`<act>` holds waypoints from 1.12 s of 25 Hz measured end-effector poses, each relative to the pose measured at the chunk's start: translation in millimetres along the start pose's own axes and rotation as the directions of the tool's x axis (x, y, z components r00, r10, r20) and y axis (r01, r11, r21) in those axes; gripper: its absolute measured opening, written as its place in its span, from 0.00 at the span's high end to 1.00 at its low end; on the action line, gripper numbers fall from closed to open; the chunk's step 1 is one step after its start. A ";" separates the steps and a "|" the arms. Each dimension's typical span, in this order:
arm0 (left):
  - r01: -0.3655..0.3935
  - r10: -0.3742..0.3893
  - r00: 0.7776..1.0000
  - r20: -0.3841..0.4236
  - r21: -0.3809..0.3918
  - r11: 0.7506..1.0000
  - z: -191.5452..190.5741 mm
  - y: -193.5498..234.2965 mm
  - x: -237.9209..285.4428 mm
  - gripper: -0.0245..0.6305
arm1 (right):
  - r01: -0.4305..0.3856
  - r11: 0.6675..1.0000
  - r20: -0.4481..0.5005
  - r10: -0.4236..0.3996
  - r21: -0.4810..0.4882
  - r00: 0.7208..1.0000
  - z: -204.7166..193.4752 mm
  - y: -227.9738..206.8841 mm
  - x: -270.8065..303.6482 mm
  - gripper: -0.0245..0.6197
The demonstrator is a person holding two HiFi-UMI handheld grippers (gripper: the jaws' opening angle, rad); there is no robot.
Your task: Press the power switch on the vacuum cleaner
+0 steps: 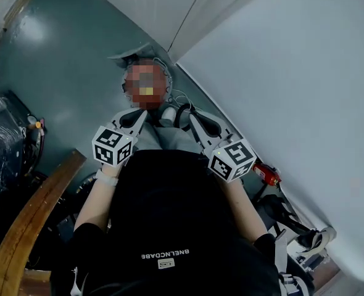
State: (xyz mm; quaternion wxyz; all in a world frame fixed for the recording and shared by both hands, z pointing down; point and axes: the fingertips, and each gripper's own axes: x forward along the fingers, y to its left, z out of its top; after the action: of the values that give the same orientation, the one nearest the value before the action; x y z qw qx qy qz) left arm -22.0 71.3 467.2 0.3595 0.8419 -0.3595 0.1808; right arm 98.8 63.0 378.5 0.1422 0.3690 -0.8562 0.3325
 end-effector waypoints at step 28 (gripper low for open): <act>0.041 -0.003 0.892 -0.452 0.074 0.996 -190.6 170.4 205.1 0.94 | 0.114 0.991 -0.233 -0.095 0.073 0.968 -63.4 -20.7 73.2 0.91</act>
State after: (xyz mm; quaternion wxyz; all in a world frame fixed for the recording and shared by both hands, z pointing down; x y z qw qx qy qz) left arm -17.4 31.7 792.5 0.4006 0.7949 -0.2493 0.3814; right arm 63.4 55.9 470.7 0.2415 0.3785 -0.7983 0.4014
